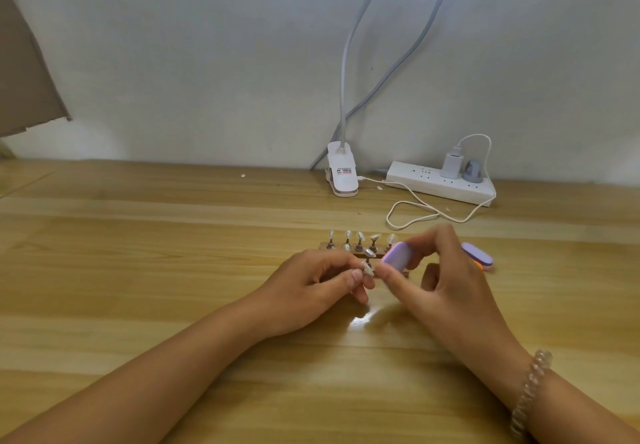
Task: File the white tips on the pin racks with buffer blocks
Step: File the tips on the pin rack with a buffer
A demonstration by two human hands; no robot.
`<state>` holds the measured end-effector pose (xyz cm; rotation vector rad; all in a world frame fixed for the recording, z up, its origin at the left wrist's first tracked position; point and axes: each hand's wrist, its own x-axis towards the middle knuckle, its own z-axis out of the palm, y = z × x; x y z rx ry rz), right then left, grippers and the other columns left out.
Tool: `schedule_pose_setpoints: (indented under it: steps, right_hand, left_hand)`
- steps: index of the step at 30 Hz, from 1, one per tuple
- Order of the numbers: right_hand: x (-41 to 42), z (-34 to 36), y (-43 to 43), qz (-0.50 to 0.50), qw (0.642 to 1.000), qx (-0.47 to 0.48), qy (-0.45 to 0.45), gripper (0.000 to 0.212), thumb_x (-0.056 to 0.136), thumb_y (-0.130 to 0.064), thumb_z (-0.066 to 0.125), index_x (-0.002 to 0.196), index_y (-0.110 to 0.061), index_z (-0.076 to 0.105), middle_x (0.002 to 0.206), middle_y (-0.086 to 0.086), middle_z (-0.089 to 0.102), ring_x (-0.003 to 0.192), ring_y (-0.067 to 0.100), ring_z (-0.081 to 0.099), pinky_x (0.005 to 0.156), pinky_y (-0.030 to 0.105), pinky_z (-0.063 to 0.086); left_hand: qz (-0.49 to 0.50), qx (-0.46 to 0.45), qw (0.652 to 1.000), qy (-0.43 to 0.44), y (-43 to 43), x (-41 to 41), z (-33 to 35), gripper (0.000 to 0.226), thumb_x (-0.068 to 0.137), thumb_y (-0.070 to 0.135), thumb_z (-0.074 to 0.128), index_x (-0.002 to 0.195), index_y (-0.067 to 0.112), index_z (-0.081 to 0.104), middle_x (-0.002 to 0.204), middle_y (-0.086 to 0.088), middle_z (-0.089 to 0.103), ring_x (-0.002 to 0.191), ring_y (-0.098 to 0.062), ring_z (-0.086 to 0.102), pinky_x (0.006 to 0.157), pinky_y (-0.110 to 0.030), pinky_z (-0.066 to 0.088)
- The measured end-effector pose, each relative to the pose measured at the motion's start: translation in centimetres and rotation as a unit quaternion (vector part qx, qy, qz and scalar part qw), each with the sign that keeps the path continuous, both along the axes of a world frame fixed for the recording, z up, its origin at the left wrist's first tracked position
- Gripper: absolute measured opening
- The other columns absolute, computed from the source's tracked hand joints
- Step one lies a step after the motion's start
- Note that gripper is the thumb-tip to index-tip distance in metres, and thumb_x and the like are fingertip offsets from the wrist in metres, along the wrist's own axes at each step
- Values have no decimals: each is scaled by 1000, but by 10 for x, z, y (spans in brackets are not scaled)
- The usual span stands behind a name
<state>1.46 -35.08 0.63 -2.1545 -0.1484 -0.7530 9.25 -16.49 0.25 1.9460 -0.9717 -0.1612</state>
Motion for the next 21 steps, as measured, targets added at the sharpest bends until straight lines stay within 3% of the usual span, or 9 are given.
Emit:
schedule_pose_setpoints:
  steps: [3,5,7,10,14,18,21]
  right_hand:
    - [-2,0,2,18,1000,-5,1,35,75,-38,77,94,-26,51,88,-13,66,53,13,44,57,25,37]
    - [-5,-2,7,49,996,-68,31,37,74,-40,77,98,-28,51,89,-14,62,57,13,49,55,21,37]
    - [-3,-3,8,43,994,-89,46,37,73,-40,77,97,-27,53,88,-18,60,64,5,55,55,15,36]
    - [-1,-2,5,13,998,-57,30,35,74,-35,79,92,-25,51,86,-29,60,68,-6,54,58,8,36]
    - [-6,-2,9,63,988,-130,55,39,71,-56,70,95,-33,49,84,-18,56,67,2,53,53,14,35]
    - [0,-1,3,14,998,-52,39,36,72,-43,77,92,-27,51,85,-22,62,66,-3,53,56,13,33]
    - [-2,-2,5,33,994,-95,33,37,73,-47,74,95,-28,52,84,-17,60,65,1,53,55,14,32]
  left_hand:
    - [4,-15,1000,-5,-1,-2,3,20,101,17,52,96,17,72,79,11,70,70,5,59,66,-13,43]
    - [10,-9,1000,-10,-1,-3,4,27,96,28,50,98,13,73,87,-1,73,82,-18,64,77,-38,50]
    - [7,6,1000,-20,-1,-4,4,33,93,32,48,98,10,73,90,-7,72,88,-33,62,83,-51,48]
    - [-1,11,1000,-25,0,-5,5,29,94,31,48,89,13,71,79,5,71,82,-33,61,81,-52,47]
    - [5,31,999,-26,-1,-4,4,31,93,31,48,99,13,72,89,-9,70,88,-35,60,82,-54,47]
    - [0,24,999,-26,-1,-3,6,24,94,31,49,89,22,71,78,10,69,83,-32,61,81,-53,47]
    - [1,26,999,-25,-1,-4,6,22,93,29,49,88,27,70,79,8,69,83,-30,61,81,-53,47]
